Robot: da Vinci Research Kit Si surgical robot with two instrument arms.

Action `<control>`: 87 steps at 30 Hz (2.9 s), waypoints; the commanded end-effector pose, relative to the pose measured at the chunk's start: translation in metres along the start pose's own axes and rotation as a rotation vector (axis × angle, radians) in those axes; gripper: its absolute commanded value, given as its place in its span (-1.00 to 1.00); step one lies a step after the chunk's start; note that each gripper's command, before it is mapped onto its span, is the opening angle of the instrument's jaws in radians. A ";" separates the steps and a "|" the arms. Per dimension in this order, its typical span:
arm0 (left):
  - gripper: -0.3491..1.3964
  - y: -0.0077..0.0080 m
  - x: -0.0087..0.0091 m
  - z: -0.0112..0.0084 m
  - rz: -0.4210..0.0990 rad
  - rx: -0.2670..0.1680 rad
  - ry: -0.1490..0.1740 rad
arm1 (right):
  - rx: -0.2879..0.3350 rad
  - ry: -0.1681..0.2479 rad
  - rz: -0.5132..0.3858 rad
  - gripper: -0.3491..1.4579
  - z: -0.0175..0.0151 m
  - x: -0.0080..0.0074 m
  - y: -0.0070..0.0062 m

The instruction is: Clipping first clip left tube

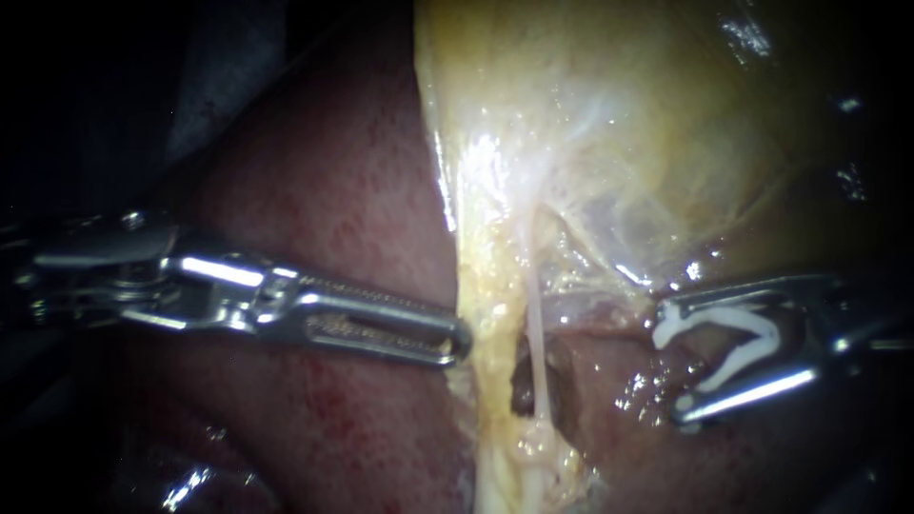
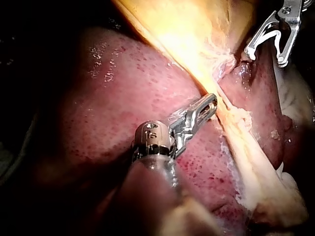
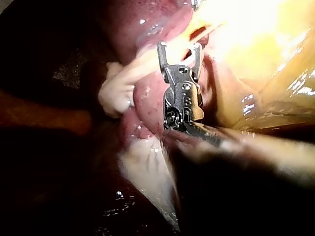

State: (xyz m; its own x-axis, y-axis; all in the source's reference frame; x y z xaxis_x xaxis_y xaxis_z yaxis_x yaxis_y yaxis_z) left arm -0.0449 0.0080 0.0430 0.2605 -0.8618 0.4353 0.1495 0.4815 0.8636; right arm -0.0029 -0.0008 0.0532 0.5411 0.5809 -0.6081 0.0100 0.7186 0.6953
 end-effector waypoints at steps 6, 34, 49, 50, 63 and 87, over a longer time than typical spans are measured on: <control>-1.00 -0.0008 -0.0002 -0.0012 -0.001 0.006 -0.003 | -0.020 0.001 -0.007 0.03 0.0035 -0.0008 -0.0001; -1.00 -0.0027 -0.0008 -0.0022 -0.006 0.009 -0.012 | 0.017 -0.037 -0.004 0.02 0.0132 -0.0048 0.0013; -1.00 -0.0029 -0.0009 -0.0022 -0.007 0.011 -0.015 | 0.017 -0.046 -0.002 0.01 0.0174 -0.0050 0.0016; -1.00 -0.0029 -0.0009 -0.0022 -0.007 0.011 -0.015 | 0.016 -0.046 -0.001 0.00 0.0175 -0.0049 0.0016; -1.00 -0.0029 -0.0009 -0.0022 -0.007 0.010 -0.015 | 0.013 -0.045 0.019 -0.06 0.0181 -0.0044 0.0016; -1.00 -0.0029 -0.0010 -0.0023 -0.007 0.012 -0.014 | 0.029 -0.046 0.041 -0.17 0.0162 -0.0031 -0.0001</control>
State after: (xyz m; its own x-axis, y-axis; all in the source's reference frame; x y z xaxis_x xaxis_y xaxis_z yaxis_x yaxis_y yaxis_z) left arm -0.0434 0.0078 0.0395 0.2459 -0.8672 0.4330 0.1403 0.4739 0.8693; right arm 0.0092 -0.0089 0.0613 0.5795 0.5901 -0.5622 0.0116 0.6837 0.7296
